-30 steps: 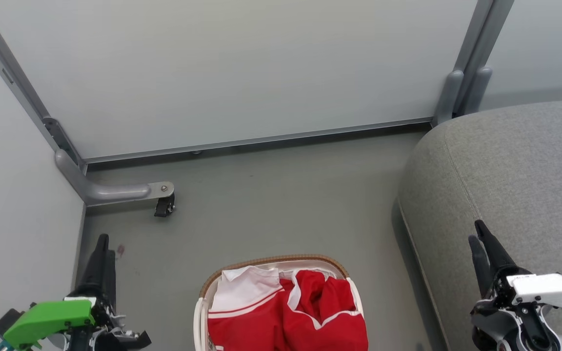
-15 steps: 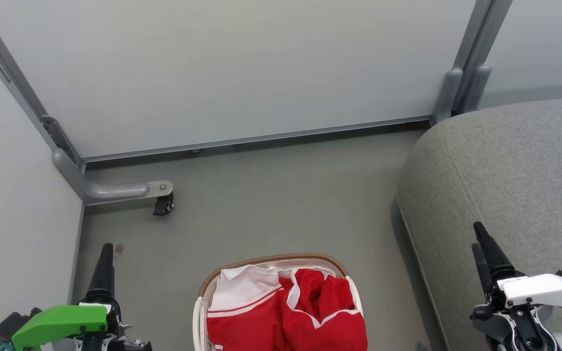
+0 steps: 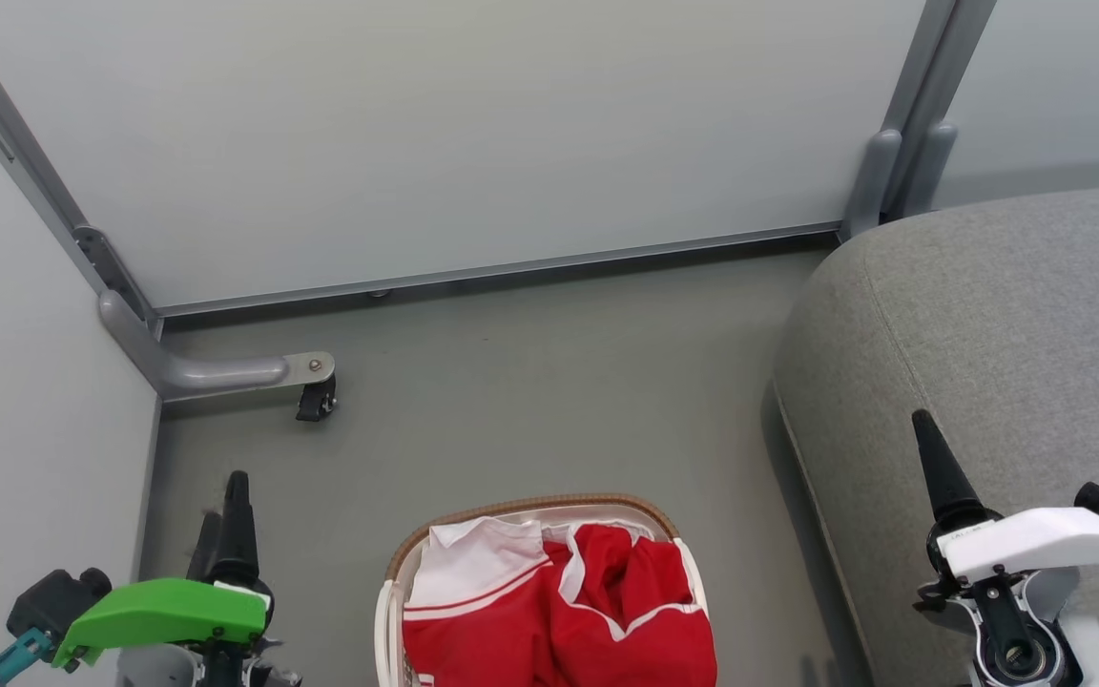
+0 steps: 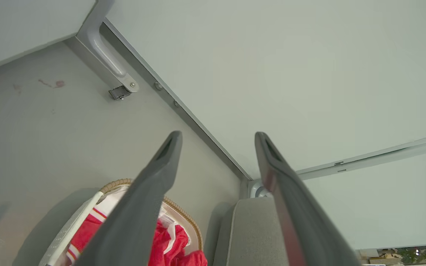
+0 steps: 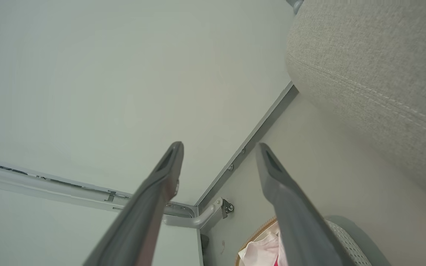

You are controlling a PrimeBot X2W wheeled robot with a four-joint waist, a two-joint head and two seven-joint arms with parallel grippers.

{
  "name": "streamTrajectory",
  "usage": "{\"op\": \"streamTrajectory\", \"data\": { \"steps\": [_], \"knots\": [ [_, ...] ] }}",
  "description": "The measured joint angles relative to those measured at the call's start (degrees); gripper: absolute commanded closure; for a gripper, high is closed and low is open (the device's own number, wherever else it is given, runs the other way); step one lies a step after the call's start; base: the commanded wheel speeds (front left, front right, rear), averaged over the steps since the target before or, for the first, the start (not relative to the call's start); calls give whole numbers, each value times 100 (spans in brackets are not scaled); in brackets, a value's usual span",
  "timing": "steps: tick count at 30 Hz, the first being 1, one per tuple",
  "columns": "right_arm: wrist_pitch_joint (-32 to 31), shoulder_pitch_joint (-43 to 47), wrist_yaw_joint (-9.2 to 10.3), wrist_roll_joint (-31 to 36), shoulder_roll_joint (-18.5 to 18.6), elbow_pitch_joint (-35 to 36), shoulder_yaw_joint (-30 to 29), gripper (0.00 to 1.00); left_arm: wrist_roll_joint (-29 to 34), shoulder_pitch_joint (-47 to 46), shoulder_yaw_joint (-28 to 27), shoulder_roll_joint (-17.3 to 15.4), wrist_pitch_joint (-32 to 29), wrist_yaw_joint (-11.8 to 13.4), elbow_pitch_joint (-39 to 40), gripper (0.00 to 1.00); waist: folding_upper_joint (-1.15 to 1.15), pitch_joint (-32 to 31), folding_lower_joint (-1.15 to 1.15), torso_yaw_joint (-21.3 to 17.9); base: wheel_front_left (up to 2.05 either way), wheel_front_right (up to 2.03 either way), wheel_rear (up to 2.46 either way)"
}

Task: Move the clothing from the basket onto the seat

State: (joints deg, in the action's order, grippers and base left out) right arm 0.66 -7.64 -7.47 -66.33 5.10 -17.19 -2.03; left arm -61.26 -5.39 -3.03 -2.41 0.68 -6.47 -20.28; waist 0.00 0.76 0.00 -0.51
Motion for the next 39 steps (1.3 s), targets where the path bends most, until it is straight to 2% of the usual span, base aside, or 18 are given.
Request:
{"op": "streamTrajectory", "data": {
  "steps": [15, 23, 39],
  "knots": [
    [332, -211, 0, 1367, 126, -67, 352, 0, 1524, -97, 320, -48, 345, 294, -327, 0, 0, 13, 0, -44, 0, 0, 0],
    [463, -214, 0, 2089, 151, -141, 421, 0, 2060, -105, 431, -77, 476, 428, -404, 0, 0, 2, 0, -73, 0, 0, 0],
    [746, -253, 0, 3317, 93, -64, 591, 0, 3130, -87, 577, -82, 754, 705, -74, 0, 0, 26, 0, -175, 0, 0, 0]
  ]
}}
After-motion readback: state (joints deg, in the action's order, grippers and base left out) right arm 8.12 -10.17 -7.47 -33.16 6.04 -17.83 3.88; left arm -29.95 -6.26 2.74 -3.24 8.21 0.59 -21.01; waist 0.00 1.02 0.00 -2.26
